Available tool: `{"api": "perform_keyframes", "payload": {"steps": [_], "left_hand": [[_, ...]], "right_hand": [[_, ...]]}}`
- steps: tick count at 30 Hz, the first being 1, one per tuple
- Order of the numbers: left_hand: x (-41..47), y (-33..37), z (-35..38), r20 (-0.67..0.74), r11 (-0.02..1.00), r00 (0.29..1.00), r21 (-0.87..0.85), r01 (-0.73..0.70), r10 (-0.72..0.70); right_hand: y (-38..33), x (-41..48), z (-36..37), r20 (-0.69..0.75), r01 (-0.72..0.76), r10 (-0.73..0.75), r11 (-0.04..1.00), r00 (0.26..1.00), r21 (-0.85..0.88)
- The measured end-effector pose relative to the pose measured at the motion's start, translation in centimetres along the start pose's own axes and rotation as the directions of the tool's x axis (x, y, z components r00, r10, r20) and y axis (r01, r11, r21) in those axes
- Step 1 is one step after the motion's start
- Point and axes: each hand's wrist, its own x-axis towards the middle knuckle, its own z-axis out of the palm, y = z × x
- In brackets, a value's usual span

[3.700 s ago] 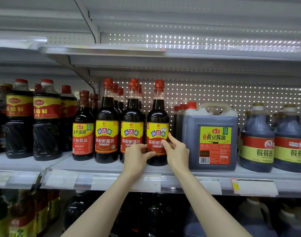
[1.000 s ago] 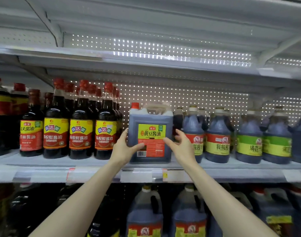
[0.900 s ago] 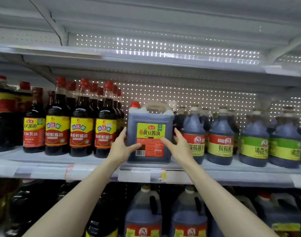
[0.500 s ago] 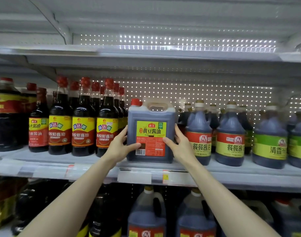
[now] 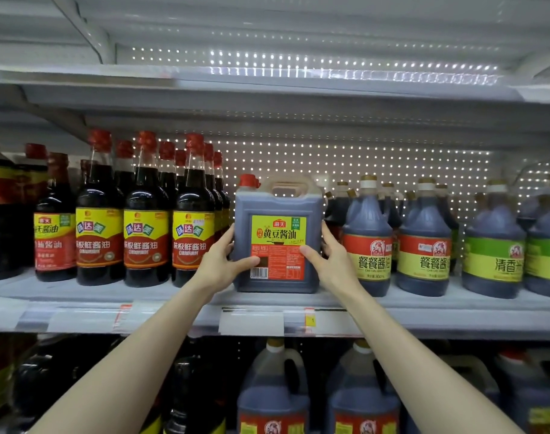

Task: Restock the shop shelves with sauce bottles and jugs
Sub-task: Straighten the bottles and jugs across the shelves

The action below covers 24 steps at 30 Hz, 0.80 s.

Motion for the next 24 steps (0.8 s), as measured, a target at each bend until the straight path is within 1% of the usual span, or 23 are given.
{"api": "perform_keyframes", "payload": {"steps": [24], "left_hand": [[0.9, -0.1, 0.1, 0.019, 1.0, 1.0, 0.011, -0.025, 0.024]], "right_hand": [[1.1, 1.5, 1.0, -0.035, -0.046, 0.044, 0.997, 0.998, -0.06]]}}
